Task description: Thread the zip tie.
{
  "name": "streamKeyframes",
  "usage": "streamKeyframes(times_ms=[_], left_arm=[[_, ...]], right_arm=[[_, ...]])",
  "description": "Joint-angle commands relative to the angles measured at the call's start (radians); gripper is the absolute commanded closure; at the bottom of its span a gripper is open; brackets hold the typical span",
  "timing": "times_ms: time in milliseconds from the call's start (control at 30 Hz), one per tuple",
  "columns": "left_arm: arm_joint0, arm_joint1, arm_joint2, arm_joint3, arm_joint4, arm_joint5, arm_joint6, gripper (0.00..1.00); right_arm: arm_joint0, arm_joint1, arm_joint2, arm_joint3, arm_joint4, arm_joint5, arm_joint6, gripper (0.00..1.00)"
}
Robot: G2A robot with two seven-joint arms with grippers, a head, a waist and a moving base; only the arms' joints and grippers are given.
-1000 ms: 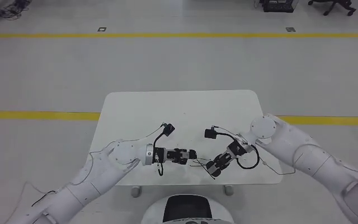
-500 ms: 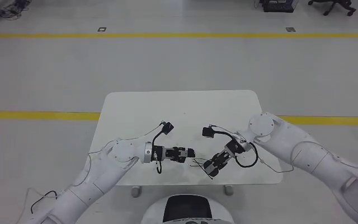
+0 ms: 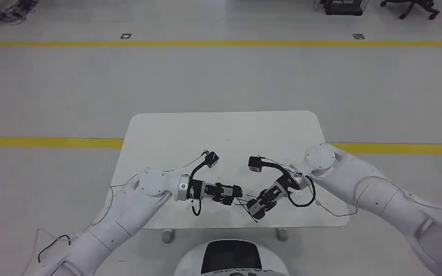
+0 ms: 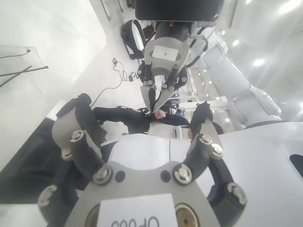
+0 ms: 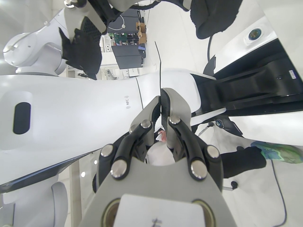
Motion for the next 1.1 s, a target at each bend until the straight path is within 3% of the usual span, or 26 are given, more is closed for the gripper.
streamKeyframes(times_ms=[0,167,467,667,867,933,1000,1067], left_arm=[[0.0,0.0,0.0,0.0,0.001,0.0,0.001,0.0],[0.006,-0.001,0.011,-0.018,0.011,0.005,0.017,0.0],[-0.007,-0.001,0.025,-0.007,0.002,0.0,-0.011,0.0],[-0.016,-0.005,0.038,0.003,-0.022,0.0,-0.017,0.0],[-0.025,-0.009,0.048,0.022,-0.051,0.004,-0.015,0.42],[-0.028,-0.01,0.052,0.028,-0.057,0.004,-0.017,0.43],[-0.031,-0.011,0.055,0.033,-0.061,0.006,-0.018,0.53],[-0.034,-0.012,0.058,0.036,-0.064,0.006,-0.019,0.56]], right_arm=[[0.0,0.0,0.001,0.0,-0.002,0.0,0.0,1.0],[-0.014,0.0,0.005,-0.005,-0.002,0.004,-0.023,1.0],[-0.055,-0.004,0.05,0.033,0.018,0.009,0.0,1.0],[-0.062,-0.015,0.043,0.047,0.018,0.012,0.0,1.0],[-0.057,-0.025,0.03,0.068,0.028,0.0,0.0,1.0],[-0.055,-0.027,0.028,0.07,0.03,0.0,0.0,1.0],[-0.054,-0.027,0.028,0.071,0.031,0.0,0.0,1.0],[-0.055,-0.027,0.03,0.07,0.032,0.0,0.0,1.0]])
